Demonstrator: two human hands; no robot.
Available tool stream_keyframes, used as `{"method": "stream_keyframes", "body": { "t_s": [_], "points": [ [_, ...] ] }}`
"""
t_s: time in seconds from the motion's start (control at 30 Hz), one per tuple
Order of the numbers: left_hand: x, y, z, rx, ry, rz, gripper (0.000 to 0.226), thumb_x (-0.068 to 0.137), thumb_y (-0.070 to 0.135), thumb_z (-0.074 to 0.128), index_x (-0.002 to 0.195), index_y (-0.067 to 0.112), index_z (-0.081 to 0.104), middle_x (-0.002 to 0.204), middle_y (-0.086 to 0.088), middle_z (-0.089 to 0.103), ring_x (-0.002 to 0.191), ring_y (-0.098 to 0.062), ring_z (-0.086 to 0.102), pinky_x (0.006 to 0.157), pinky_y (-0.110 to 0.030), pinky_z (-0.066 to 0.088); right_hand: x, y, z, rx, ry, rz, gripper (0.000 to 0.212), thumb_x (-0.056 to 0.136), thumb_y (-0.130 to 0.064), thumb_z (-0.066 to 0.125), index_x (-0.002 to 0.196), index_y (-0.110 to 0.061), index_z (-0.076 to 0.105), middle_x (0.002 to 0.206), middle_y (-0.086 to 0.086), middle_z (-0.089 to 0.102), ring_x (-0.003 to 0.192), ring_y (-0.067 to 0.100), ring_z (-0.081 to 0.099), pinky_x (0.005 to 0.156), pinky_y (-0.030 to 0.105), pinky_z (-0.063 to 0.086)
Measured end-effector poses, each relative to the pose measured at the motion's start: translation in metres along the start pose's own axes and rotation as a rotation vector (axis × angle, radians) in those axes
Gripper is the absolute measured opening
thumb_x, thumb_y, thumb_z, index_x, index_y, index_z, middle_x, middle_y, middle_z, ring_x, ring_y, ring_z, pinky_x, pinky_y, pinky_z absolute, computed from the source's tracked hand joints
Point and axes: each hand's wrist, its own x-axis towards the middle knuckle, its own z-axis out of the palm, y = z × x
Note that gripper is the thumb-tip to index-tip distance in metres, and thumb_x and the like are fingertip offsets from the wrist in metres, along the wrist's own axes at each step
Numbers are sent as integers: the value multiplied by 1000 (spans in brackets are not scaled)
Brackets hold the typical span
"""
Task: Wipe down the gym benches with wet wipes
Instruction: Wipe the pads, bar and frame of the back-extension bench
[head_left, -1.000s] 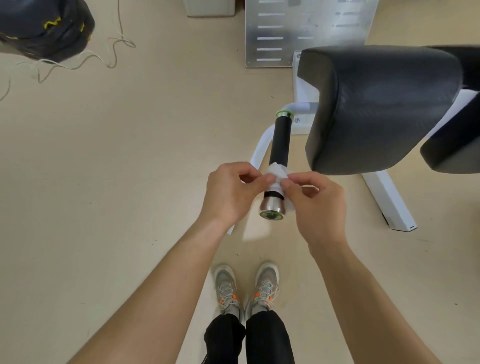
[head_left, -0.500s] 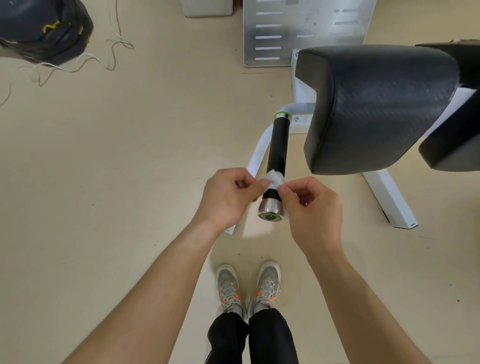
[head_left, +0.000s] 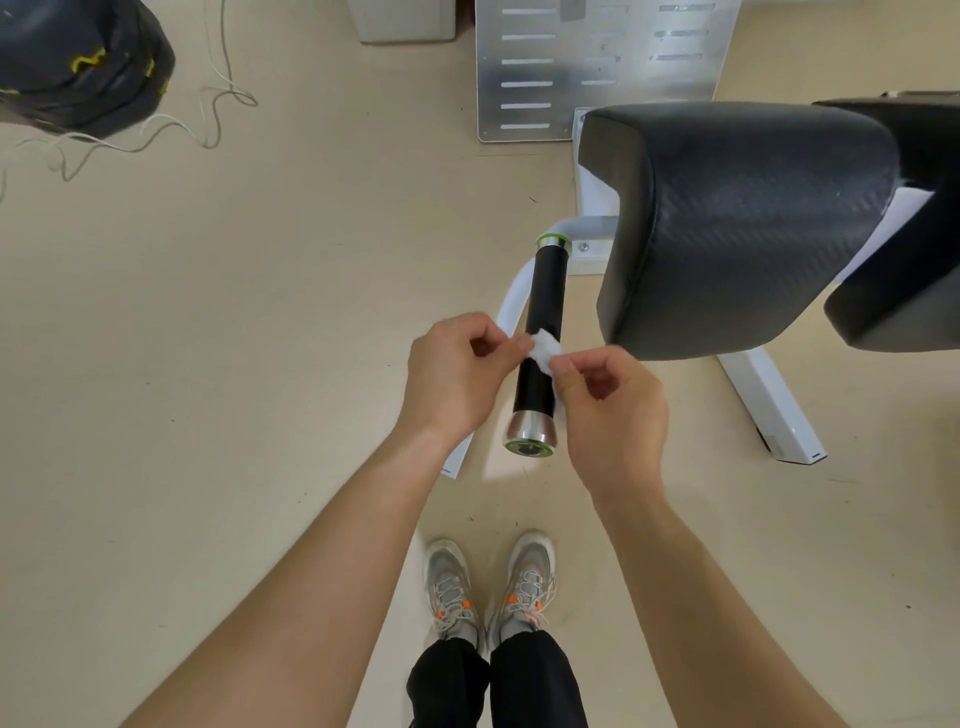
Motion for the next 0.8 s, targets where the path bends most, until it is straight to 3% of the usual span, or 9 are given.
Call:
{"method": "stream_keyframes", "body": {
  "t_s": [0.1, 0.17, 0.27, 0.4, 0.47, 0.57, 0.67, 0.8],
  "points": [
    [-22, -6, -6, -15, -13, -46, 29, 86, 38, 76, 65, 22, 64, 58, 11, 53, 51, -4, 43, 51, -14, 35, -11, -2, -10, 33, -46, 5, 19, 93, -18, 71, 82, -34, 70, 75, -27, 68, 73, -4, 62, 61, 6, 45],
    [-27, -6, -6, -14, 24, -34, 23, 84, 37, 78, 70, 26, 64, 65, 15, 58, 55, -2, 47, 54, -14, 36, -13, -5, -15, 80, -64, 18, 22, 92, -15, 71, 89, -37, 70, 79, -30, 69, 77, -4, 64, 64, 6, 47],
    [-25, 2, -6, -5, 91, 39, 17, 83, 27, 80, 85, 32, 63, 86, 15, 62, 68, 0, 52, 64, -12, 42, -11, -10, -18, 99, -35, 21, 18, 90, -18, 74, 99, -34, 72, 84, -26, 70, 79, -2, 65, 65, 7, 48],
    [-27, 9, -4, -85, 41, 108, 28, 93, 8, 64, 94, 36, 67, 84, 18, 69, 75, -1, 63, 68, -15, 50, -5, -18, -11, 74, -13, -9, 18, 89, -15, 75, 95, -32, 73, 81, -20, 72, 78, 0, 67, 64, 8, 48],
    [-29, 13, -3, -141, 15, 92, 26, 96, 11, 58, 104, 34, 68, 89, 13, 71, 81, -4, 66, 72, -20, 54, -3, -19, -6, 92, 4, -1, 15, 89, -12, 75, 92, -26, 72, 80, -14, 73, 75, 2, 69, 62, 8, 49],
    [-27, 15, -2, -219, -14, 88, 20, 95, 21, 65, 113, 31, 70, 97, 10, 71, 86, -3, 66, 72, -13, 51, -3, -18, -1, 127, 58, 17, 7, 89, -14, 76, 92, -20, 73, 85, -6, 74, 75, 1, 70, 62, 7, 48],
    [-19, 11, 1, -203, -42, 96, 17, 88, 21, 77, 103, 27, 74, 100, 9, 71, 86, -6, 66, 75, -17, 53, -4, -15, -1, 133, 87, 14, 13, 94, -11, 68, 96, -21, 75, 87, -12, 74, 81, 2, 70, 67, 8, 49],
    [-2, 7, 8, -138, 13, 118, 10, 82, 17, 82, 84, 25, 76, 88, 8, 70, 81, -9, 65, 76, -25, 54, -4, -13, -1, 70, 129, -13, 16, 97, -12, 61, 99, -21, 73, 91, -11, 71, 83, 0, 65, 66, 6, 47]
  ]
}}
